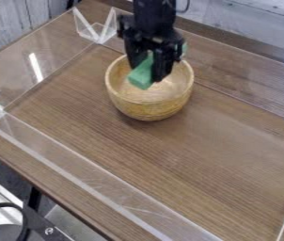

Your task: Put the green block in the brown bowl

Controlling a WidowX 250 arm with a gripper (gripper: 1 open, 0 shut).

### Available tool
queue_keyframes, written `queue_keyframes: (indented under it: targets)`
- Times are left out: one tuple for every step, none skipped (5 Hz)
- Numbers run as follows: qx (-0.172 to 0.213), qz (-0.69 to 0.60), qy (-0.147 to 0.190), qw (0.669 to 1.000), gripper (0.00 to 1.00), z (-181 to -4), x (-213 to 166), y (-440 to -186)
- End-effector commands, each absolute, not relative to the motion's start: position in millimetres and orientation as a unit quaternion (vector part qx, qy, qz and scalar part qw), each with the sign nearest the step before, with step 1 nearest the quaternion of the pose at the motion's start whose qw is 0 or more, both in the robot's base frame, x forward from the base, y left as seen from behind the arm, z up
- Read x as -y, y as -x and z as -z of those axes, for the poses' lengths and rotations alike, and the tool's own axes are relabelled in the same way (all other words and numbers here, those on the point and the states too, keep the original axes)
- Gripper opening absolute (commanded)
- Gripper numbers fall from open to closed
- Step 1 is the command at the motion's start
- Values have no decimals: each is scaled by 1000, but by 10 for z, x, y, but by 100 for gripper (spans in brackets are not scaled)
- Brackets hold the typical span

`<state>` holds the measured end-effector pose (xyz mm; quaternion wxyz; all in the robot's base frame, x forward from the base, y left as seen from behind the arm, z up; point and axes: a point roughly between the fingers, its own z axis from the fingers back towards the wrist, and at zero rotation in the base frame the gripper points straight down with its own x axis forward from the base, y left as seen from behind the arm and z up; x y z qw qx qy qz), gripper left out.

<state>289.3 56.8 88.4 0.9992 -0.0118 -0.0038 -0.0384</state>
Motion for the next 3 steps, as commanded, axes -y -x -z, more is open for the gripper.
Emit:
queue_keyframes:
  targets:
    - [17, 33, 3, 999, 0, -863, -668, -2929]
    - [11, 30, 3, 999, 0, -758, -705, -2914]
    - [8, 26, 3, 1000, 0, -707, -735, -2911]
